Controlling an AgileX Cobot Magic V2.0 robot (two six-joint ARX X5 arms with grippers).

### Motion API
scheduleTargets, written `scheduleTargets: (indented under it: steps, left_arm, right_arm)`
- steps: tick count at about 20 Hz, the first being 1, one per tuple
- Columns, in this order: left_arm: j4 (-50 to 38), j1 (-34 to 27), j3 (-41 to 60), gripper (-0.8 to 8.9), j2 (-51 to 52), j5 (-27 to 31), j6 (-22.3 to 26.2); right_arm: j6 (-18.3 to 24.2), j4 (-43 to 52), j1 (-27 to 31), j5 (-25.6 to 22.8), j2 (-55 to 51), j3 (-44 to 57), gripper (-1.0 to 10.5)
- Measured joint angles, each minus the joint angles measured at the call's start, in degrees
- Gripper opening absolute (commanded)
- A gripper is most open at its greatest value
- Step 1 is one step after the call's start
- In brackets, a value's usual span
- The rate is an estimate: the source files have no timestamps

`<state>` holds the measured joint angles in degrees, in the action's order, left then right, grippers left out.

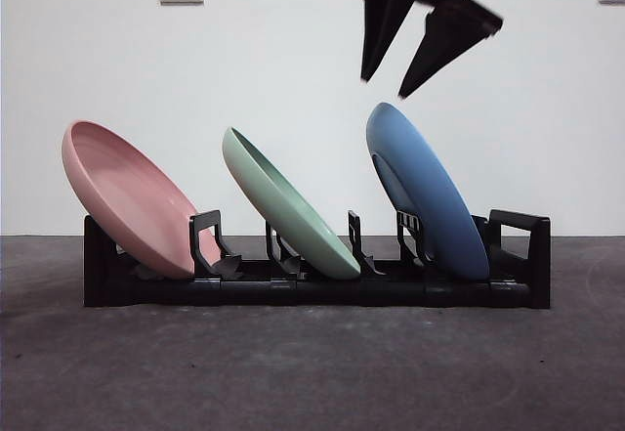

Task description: Place the plate

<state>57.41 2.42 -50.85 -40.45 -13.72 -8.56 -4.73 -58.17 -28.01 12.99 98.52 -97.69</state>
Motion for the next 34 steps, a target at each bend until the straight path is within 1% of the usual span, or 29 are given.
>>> scheduleTargets:
  steps: [2, 6, 9, 12, 17, 20, 22, 25, 28, 30, 34]
  left_arm:
    - [0.0, 0.0, 0.0, 3.31, 0.0, 0.0, 0.0]
    - [0.0, 0.0, 0.0, 3.31, 0.0, 0.0, 0.0]
    - [0.0, 0.0, 0.0, 3.31, 0.0, 0.0, 0.0]
    - [0.0, 0.0, 0.0, 3.31, 0.0, 0.0, 0.0]
    - [0.0, 0.0, 0.0, 3.31, 0.0, 0.0, 0.0]
    - [0.0, 0.0, 0.0, 3.31, 0.0, 0.0, 0.0]
    - [0.0, 0.0, 0.0, 3.31, 0.0, 0.0, 0.0]
    - [0.0, 0.0, 0.0, 3.31, 0.0, 0.0, 0.0]
    - [0.0, 0.0, 0.0, 3.31, 0.0, 0.0, 0.0]
    - [0.0, 0.0, 0.0, 3.31, 0.0, 0.0, 0.0]
    - [0.0, 0.0, 0.0, 3.31, 0.0, 0.0, 0.0]
  right_arm:
    - [0.0, 0.17, -0.46, -1.22, 1.4, 0.0, 2.2]
    - [0.0, 0.24, -0.46, -1.25, 3.19, 0.0, 2.1]
    - [0.0, 0.37, -0.46, -1.27, 3.93, 0.0, 1.0]
    - [0.0, 0.68, -0.48, -1.27, 3.93, 0.0, 0.2]
    - [-0.59, 0.52, -0.48, -0.85, 3.93, 0.0, 0.1]
    - [-1.09, -0.42, -0.31, 1.68, 3.93, -0.52, 0.1]
    - [-1.16, -2.25, -0.28, 3.58, 3.93, -2.91, 0.1]
    - [-1.01, -6.32, -0.85, 5.01, 3.93, -9.6, 0.1]
    - [0.59, -10.91, -1.68, 5.01, 3.93, -15.85, 0.1]
    - [2.34, -12.17, -2.82, 5.01, 3.28, -18.14, 0.1]
    - [4.44, -10.88, -7.28, 4.79, -2.51, -17.31, 0.1]
